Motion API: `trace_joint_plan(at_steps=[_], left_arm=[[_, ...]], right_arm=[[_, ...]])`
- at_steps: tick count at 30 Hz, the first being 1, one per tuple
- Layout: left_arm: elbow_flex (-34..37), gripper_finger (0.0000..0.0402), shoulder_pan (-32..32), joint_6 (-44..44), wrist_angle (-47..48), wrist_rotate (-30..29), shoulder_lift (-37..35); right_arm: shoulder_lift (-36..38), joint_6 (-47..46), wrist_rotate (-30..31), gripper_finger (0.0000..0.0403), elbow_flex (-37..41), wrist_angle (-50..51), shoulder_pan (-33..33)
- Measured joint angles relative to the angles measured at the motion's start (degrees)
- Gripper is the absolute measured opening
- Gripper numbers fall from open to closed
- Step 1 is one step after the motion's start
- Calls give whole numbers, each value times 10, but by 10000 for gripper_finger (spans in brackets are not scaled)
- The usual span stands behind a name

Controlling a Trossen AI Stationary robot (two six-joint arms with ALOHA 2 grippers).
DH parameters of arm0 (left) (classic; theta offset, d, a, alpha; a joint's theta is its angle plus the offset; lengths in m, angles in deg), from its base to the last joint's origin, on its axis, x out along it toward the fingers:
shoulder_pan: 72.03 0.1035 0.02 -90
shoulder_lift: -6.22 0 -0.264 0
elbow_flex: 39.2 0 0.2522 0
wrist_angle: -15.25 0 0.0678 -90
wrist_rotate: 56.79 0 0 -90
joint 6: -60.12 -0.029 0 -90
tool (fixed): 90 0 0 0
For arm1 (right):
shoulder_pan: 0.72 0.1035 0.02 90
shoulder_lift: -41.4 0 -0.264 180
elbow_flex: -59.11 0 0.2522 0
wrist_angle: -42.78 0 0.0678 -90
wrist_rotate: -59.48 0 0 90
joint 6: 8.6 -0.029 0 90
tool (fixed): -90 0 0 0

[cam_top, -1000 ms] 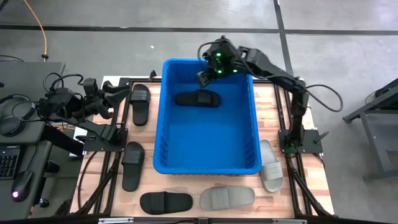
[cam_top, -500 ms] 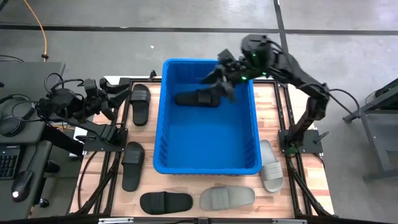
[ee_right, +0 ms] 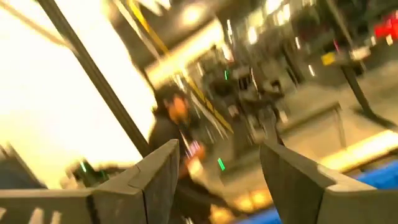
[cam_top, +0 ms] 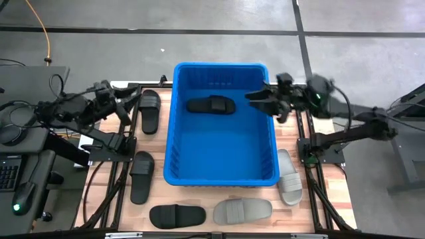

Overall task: Pick and place slides into bin
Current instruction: Put the top left black slipper into the bin

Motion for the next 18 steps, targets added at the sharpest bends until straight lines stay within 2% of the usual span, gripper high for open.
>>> trace_joint_plan(at_steps=[2, 5, 8, 10, 12, 14, 16, 18], left_arm=[[-38, 161, 0, -5, 66, -57, 28], [-95, 161, 0, 1, 169, -121, 81], [-137, 161, 0, 38, 258, -134, 126], [-138, 161, 0, 85, 341, -139, 145], [-123, 161, 0, 176, 425, -133, 162], [-103, 161, 0, 319, 491, -116, 177], [-83, 161, 0, 494, 529, -101, 177], [-64, 161, 0, 609, 525, -101, 170]], right_arm=[[45, -36, 18, 211, 94, -115, 0], [89, -74, 43, 211, 187, -245, 13], [105, -99, 63, 213, 237, -317, 25], [107, -106, 66, 213, 248, -343, 28], [107, -101, 63, 211, 247, -347, 28], [105, -92, 60, 211, 240, -346, 28], [106, -82, 58, 213, 234, -346, 28], [108, -80, 46, 213, 228, -347, 28]])
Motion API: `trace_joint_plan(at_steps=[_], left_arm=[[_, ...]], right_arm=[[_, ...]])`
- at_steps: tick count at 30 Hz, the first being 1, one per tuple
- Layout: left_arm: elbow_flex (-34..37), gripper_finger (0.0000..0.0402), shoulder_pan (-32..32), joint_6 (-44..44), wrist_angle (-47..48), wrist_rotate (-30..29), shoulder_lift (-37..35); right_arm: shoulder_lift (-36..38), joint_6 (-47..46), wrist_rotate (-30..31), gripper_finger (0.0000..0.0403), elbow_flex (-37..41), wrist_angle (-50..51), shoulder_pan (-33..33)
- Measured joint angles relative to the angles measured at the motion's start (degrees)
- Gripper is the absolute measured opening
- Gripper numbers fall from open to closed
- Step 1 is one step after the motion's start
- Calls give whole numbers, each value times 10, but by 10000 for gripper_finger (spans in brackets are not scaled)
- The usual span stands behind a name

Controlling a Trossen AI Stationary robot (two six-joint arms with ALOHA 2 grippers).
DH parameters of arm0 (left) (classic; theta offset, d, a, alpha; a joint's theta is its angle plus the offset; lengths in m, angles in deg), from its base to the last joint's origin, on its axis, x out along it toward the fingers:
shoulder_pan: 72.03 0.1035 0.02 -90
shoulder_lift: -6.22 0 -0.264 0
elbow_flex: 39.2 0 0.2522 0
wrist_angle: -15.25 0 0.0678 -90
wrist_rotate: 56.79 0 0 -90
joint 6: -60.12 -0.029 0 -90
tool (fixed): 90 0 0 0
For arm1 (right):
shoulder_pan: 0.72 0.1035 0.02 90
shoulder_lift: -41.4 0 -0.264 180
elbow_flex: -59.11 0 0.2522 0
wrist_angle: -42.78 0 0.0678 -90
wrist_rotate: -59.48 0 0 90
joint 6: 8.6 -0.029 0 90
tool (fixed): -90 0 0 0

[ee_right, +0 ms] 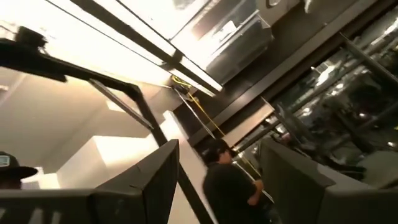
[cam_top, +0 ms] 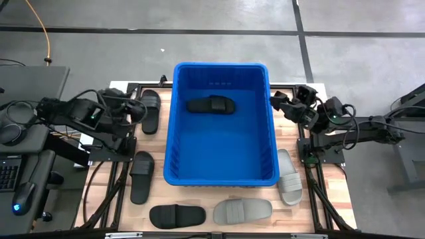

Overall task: Pick and place slides into bin
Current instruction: Put the top left black slipper into the bin

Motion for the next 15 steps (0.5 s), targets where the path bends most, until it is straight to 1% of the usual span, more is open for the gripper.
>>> trace_joint_plan(at_steps=[1, 3, 6, 7, 10, 12, 15], left_arm=[[8, 161, 0, 37, 1, 3, -5], [24, 161, 0, 84, 0, 10, -8], [65, 161, 0, 169, 1, 22, -19], [79, 161, 0, 206, 1, 22, -23], [126, 161, 0, 355, -6, 22, -50], [162, 161, 0, 432, -38, 13, -68], [211, 161, 0, 455, -105, 8, -97]], right_arm=[[1, 0, -9, 213, -3, 0, 0], [3, -2, -22, 211, -7, 0, 0], [6, -2, -38, 212, -11, 0, 0], [6, -2, -43, 213, -11, -3, 0], [9, -8, -50, 213, -11, 1, 0], [10, -11, -52, 211, -11, 0, 0], [10, -16, -84, 212, -11, 1, 0]])
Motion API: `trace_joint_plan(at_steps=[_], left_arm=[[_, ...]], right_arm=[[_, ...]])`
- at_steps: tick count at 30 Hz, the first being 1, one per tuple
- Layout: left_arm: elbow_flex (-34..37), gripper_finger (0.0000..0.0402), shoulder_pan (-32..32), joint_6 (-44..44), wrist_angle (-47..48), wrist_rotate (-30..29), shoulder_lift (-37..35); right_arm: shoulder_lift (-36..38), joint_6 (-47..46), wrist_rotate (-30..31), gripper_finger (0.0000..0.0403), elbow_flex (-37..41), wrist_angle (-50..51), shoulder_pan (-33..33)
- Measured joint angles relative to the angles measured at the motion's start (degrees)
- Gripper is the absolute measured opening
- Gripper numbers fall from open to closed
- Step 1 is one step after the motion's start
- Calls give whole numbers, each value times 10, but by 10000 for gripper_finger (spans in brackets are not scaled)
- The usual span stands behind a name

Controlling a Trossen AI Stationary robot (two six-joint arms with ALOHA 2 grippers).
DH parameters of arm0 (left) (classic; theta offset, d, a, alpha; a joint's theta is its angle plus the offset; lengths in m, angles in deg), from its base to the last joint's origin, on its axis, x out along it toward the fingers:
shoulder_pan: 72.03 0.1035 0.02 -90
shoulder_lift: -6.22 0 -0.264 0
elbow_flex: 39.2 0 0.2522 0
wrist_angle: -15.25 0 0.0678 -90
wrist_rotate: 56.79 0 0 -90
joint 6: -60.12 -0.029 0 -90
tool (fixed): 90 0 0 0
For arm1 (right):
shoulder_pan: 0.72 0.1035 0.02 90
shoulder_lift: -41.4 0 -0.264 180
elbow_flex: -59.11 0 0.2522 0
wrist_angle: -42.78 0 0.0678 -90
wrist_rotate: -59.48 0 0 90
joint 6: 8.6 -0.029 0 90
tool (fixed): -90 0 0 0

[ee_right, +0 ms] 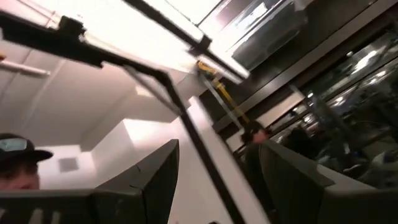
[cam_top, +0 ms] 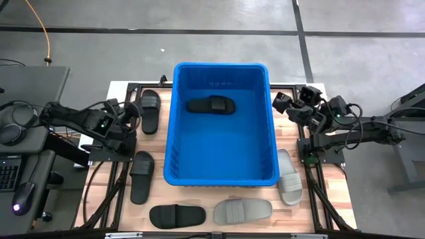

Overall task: Pick and place slides into bin
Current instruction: Put the top left black slipper into the bin

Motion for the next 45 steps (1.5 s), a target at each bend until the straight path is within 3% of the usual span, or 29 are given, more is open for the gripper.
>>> trace_joint_plan(at_steps=[5, 9, 16, 21, 29, 38, 45], left_arm=[[76, 161, 0, 1, -179, -48, -32], [111, 161, 13, 9, -244, -90, -37], [134, 161, 84, 16, -320, -74, -30], [187, 161, 143, -1, -468, -35, -12], [220, 161, 203, -10, -495, 22, -5], [258, 161, 273, 78, -496, 166, 21], [261, 161, 302, 64, -512, 167, 50]], right_arm=[[3, -15, -33, 213, 0, 2, 0], [6, -27, -55, 209, 0, 4, 0], [16, -46, -72, 213, 0, 4, 0], [18, -50, -82, 212, 0, 10, 0], [18, -74, -87, 213, 0, 2, 0], [18, -67, -88, 212, 0, 4, 0], [18, -67, -88, 211, 0, 5, 0]])
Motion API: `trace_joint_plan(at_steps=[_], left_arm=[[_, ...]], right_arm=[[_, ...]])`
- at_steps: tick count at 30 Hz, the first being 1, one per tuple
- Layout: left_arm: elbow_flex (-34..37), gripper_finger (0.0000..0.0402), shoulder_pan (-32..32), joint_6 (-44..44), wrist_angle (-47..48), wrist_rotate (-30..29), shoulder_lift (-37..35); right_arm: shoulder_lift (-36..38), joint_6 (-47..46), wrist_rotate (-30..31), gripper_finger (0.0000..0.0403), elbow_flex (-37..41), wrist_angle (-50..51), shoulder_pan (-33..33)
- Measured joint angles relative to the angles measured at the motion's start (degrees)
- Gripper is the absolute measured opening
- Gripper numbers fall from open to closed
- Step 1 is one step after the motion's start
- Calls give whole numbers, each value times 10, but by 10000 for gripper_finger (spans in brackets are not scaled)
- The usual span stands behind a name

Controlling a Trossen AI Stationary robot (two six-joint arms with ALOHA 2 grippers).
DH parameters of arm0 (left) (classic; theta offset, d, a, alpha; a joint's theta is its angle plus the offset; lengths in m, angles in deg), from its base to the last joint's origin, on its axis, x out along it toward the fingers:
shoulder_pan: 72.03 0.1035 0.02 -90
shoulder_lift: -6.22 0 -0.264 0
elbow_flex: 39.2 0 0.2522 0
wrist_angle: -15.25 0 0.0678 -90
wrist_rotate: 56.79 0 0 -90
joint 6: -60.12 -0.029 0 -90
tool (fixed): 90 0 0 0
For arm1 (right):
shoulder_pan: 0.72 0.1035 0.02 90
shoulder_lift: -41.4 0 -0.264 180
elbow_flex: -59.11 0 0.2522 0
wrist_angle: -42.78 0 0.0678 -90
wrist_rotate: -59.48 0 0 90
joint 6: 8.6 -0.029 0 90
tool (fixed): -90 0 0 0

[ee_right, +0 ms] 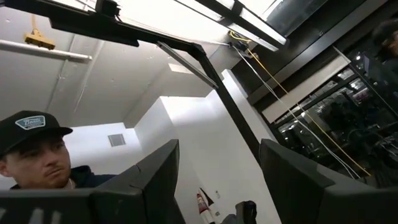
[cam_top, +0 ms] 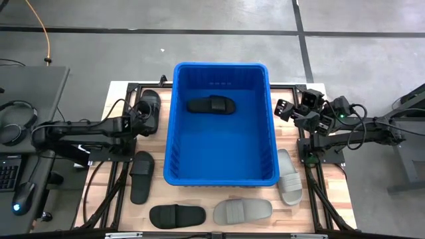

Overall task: Pick and place slides into bin
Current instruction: Put the top left black slipper into the bin

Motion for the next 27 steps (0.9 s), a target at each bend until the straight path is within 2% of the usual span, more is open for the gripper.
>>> trace_joint_plan(at_steps=[5, 16, 18, 23, 27], left_arm=[[0, 161, 36, 13, 25, 29, 25], [0, 161, 123, -14, -35, 42, 86], [-1, 161, 137, -45, -69, 48, 94], [-1, 161, 178, -89, -87, 105, 125], [0, 161, 190, -123, -121, 104, 138]], right_arm=[[0, -4, 4, 214, 0, 0, 0], [0, -7, 9, 212, 0, 6, 0], [0, -8, 9, 213, 0, 9, 0], [0, -7, 9, 211, 0, 9, 0], [0, -7, 9, 213, 0, 13, 0]])
